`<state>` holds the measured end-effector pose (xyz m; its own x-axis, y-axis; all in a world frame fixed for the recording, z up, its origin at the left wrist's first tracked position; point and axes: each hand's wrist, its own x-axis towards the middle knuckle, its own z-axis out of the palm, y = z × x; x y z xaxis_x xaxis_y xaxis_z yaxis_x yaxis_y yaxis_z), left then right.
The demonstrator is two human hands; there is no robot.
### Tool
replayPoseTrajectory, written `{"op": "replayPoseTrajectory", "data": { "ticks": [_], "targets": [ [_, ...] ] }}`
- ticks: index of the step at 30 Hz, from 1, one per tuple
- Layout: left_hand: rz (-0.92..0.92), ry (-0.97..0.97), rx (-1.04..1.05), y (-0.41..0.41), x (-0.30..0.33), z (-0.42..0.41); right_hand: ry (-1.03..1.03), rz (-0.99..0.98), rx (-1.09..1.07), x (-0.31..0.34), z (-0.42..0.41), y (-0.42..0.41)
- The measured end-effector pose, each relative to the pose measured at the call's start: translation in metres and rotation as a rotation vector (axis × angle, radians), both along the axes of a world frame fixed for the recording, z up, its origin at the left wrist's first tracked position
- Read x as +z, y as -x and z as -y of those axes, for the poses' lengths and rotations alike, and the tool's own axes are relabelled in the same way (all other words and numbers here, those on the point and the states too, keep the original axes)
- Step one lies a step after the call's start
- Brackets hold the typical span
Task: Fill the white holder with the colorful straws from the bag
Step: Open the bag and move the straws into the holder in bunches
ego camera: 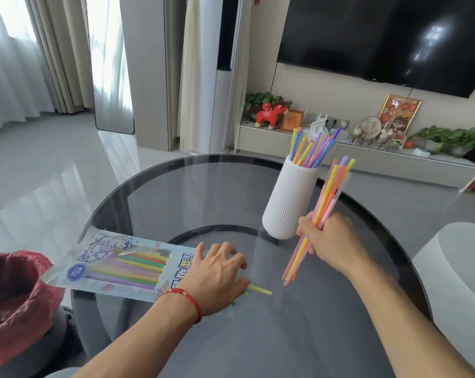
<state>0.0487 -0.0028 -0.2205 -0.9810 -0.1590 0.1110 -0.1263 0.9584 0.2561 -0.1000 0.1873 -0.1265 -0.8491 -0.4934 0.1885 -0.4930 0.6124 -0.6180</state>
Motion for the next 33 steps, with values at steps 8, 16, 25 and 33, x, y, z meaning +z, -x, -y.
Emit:
{"op": "replayPoseTrajectory", "data": {
  "ticks": [8,16,25,33],
  "targets": [
    [-0.018,0.002,0.010,0.003,0.000,0.000,0.076,-0.112,-0.026,-0.031,-0.001,-0.003],
    [-0.039,-0.016,0.015,0.006,-0.006,-0.002,0.095,0.022,-0.046,-0.040,0.000,-0.007],
    [-0.330,-0.130,0.051,0.005,0.007,-0.006,0.881,0.296,-0.240,-0.006,-0.006,0.015],
    [-0.302,-0.146,0.053,0.005,0.009,-0.004,0.940,-0.067,-0.345,0.080,0.021,0.059]
  ]
}}
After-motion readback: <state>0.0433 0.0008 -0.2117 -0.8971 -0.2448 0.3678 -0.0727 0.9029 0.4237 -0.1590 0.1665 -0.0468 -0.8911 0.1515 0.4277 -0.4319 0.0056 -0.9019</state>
